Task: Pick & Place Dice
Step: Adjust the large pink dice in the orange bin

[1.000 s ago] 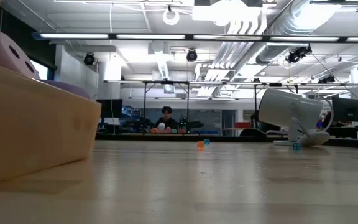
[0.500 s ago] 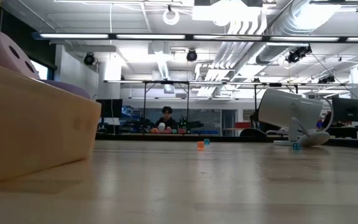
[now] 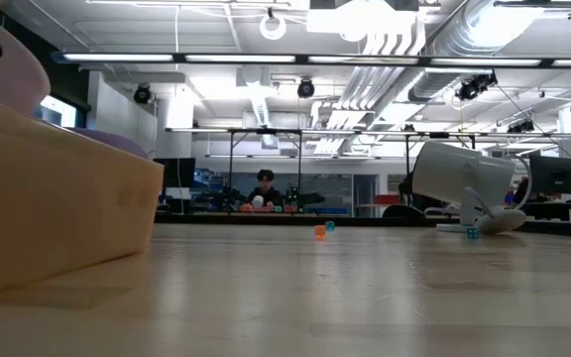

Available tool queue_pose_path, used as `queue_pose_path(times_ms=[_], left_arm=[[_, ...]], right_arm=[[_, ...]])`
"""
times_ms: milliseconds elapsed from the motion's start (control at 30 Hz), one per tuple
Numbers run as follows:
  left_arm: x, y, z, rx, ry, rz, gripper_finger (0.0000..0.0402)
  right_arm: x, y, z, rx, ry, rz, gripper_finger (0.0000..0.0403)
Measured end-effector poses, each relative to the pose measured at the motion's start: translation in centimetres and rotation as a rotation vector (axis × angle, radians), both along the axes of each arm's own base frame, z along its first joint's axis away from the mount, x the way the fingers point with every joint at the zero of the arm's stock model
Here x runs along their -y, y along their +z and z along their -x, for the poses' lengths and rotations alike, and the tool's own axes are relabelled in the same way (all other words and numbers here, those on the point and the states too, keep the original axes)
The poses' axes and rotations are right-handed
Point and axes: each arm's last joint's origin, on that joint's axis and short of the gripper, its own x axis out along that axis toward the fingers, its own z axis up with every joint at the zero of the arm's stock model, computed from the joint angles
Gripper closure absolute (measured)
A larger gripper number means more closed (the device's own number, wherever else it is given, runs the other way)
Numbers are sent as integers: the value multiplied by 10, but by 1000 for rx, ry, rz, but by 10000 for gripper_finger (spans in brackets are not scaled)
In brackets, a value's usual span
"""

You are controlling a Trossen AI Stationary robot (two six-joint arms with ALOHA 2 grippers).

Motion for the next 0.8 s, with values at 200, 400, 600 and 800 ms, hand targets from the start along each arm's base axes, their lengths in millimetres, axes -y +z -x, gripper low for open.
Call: queue_pose_path(times_ms=[200, 400, 600, 800], left_arm=[[5, 3, 6, 62, -50, -16, 4], [-2, 15, 12, 334, -19, -213, 4], [-40, 16, 15, 352, 223, -457, 4], [-91, 8, 6, 137, 541, -614, 4]], right_arm=[[0, 0, 0, 1, 0, 0, 164], [0, 0, 0, 1, -1, 0, 164], [1, 0, -1, 0, -1, 2, 164], [1, 0, -1, 0, -2, 2, 164]])
